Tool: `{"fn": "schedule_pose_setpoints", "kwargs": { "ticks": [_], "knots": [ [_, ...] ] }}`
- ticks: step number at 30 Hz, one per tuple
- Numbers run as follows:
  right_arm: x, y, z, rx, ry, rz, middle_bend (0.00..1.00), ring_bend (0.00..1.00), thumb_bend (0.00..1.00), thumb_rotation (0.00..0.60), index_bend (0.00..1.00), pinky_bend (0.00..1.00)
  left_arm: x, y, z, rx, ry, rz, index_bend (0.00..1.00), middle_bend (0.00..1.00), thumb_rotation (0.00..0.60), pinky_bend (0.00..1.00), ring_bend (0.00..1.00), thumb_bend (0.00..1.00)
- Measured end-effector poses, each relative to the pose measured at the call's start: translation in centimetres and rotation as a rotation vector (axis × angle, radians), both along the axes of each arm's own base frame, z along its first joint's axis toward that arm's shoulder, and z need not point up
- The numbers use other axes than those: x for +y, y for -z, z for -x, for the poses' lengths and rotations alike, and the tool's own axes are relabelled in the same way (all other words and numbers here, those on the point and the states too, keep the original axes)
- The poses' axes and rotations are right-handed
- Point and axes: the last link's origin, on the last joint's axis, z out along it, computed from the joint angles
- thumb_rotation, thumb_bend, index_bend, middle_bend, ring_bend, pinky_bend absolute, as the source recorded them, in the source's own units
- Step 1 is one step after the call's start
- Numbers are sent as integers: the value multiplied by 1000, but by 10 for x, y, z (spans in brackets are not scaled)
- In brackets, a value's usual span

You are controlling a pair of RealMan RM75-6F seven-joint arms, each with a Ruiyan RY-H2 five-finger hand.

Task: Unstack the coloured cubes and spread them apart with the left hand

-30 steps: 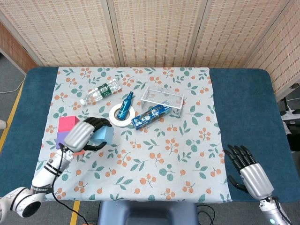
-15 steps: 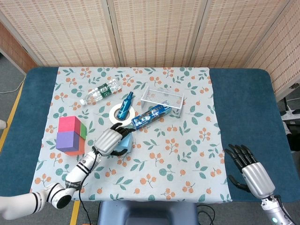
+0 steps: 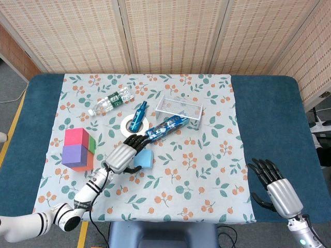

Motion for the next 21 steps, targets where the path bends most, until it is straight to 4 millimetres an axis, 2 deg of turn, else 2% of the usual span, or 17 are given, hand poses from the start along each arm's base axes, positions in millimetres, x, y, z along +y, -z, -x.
{"fn": "schedule_pose_setpoints", "kwargs": {
  "ticks": [5, 9, 12, 18, 21],
  "knots": [
    [0, 0, 0, 1, -1, -4, 0, 0, 248, 600, 0, 0, -5, -31, 8, 5, 21, -77, 0, 0, 600, 70, 4, 265],
    [0, 1, 0, 2, -5, -3, 0, 0, 247, 600, 0, 0, -23, -62, 34, 58, 19, -150, 0, 0, 600, 71, 3, 263],
    [2, 1, -2, 1, -10, -4, 0, 0, 247, 600, 0, 0, -38, -77, 54, 102, 6, -188, 0, 0, 600, 71, 3, 259],
    [4, 0, -3, 1, -14, -1, 0, 0, 247, 600, 0, 0, -55, -94, 86, 172, -22, -253, 4, 5, 600, 85, 0, 253],
    [4, 1, -3, 3, -13, -6, 0, 0, 247, 600, 0, 0, -57, -99, 98, 201, -38, -274, 47, 31, 600, 111, 0, 255]
  ]
}}
